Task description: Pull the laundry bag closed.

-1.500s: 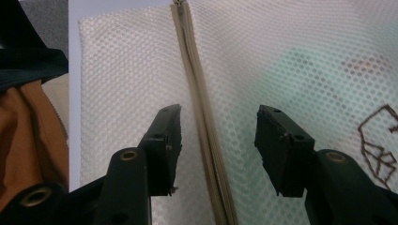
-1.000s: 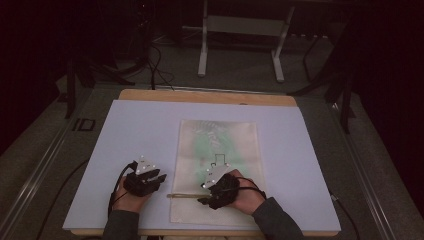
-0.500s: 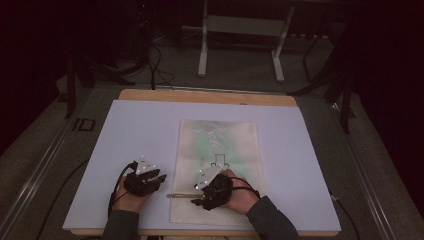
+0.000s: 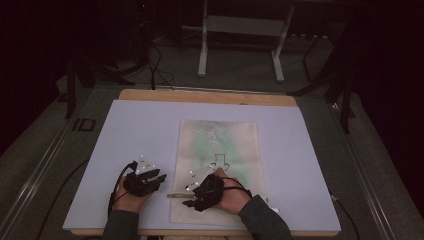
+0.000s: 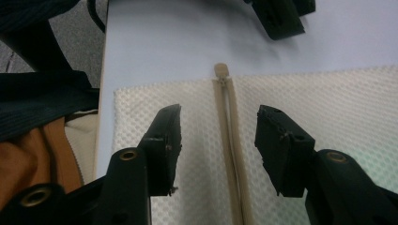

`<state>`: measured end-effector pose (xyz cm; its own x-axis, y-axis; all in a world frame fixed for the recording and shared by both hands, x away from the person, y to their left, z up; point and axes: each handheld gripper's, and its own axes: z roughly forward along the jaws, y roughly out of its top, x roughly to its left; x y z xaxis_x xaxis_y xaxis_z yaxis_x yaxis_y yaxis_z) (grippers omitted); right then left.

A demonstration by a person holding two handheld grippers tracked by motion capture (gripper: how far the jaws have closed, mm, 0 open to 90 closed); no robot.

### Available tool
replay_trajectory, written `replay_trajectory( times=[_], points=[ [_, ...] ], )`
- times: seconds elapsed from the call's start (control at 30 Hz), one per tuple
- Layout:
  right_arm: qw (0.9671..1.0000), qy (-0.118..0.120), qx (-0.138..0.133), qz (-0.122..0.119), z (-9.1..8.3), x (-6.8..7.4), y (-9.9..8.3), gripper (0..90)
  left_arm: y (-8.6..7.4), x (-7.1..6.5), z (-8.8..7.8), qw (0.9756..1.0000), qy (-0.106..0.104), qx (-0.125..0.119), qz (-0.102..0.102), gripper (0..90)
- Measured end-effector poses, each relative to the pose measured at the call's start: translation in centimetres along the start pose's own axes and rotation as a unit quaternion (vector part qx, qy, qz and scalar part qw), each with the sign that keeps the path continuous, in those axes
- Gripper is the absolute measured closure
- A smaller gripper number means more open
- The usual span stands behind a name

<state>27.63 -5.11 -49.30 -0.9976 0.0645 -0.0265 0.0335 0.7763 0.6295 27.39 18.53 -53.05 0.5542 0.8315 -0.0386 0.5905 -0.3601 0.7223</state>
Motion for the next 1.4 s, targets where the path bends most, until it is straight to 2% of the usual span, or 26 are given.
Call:
replay_trajectory(
  times=[0.6,1.13,1.4],
  points=[
    [0.9999,0.012,0.002,-0.012,1.7,0.1,1.7,54.8,0.0,0.0,0.0,1.0000,-0.001,0.000,-0.001,64.4],
    [0.9998,0.012,0.004,-0.013,3.8,-0.4,2.5,73.9,0.0,0.1,-0.1,1.0000,-0.001,-0.001,-0.001,64.3],
    [0.9999,0.014,0.005,-0.010,5.0,-0.7,2.9,75.5,0.0,0.1,-0.1,1.0000,-0.001,-0.002,-0.003,64.0]
  ],
)
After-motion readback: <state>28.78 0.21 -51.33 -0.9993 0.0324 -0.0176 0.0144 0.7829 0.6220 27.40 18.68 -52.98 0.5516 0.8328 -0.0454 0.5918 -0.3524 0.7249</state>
